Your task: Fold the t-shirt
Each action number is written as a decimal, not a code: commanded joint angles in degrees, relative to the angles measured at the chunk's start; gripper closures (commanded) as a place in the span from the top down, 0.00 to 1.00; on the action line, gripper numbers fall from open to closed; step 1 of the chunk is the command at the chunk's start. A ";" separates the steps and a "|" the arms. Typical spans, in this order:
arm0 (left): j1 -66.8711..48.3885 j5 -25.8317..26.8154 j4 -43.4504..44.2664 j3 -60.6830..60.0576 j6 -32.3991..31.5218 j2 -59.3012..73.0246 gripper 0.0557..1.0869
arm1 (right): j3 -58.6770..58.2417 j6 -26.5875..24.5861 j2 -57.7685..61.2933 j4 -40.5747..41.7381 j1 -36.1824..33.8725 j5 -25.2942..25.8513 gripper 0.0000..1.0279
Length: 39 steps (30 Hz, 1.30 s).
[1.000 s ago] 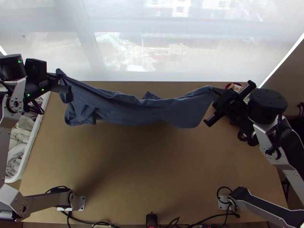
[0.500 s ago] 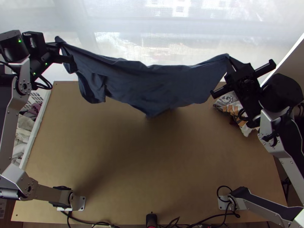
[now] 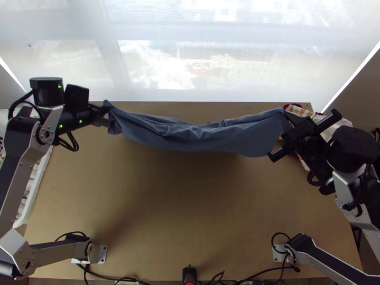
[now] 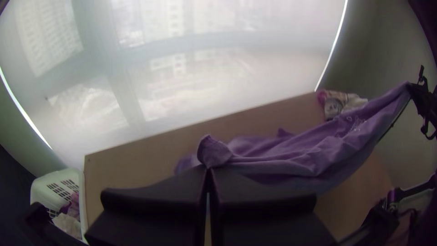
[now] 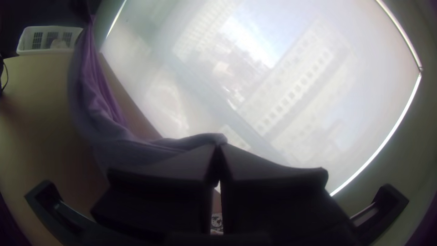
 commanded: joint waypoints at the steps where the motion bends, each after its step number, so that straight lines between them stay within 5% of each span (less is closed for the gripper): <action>1: -0.31 4.39 -11.34 -15.12 4.64 -8.90 0.03 | -2.81 2.57 -6.07 -12.40 3.44 -0.01 0.02; 7: 2.41 10.89 -26.72 -16.26 12.11 -13.20 0.03 | -2.81 5.12 -7.57 -20.66 6.34 -0.09 0.02; 11: 2.59 11.24 -26.29 -20.92 14.75 -14.61 0.03 | -6.23 5.65 -7.92 -21.54 7.93 -0.45 0.02; 27: 3.82 2.10 18.10 -15.56 2.44 9.47 0.03 | -25.13 -0.24 -0.89 9.40 -2.62 -1.24 0.03; 33: 3.20 -0.18 26.01 -13.36 -1.95 18.09 0.04 | -29.88 -0.24 4.03 22.41 -8.25 -1.24 0.03; 34: 2.94 -0.18 26.01 -12.92 -2.39 19.40 0.09 | -30.23 -0.06 4.91 23.46 -8.95 -1.24 0.03; 36: 1.89 -0.18 25.92 -12.04 -2.83 22.22 0.37 | -30.58 -0.24 7.02 25.13 -9.74 -1.24 0.03; 39: -0.05 -0.18 21.26 -9.58 -2.83 25.64 0.66 | -30.93 -0.85 10.98 26.89 -11.67 -1.24 0.03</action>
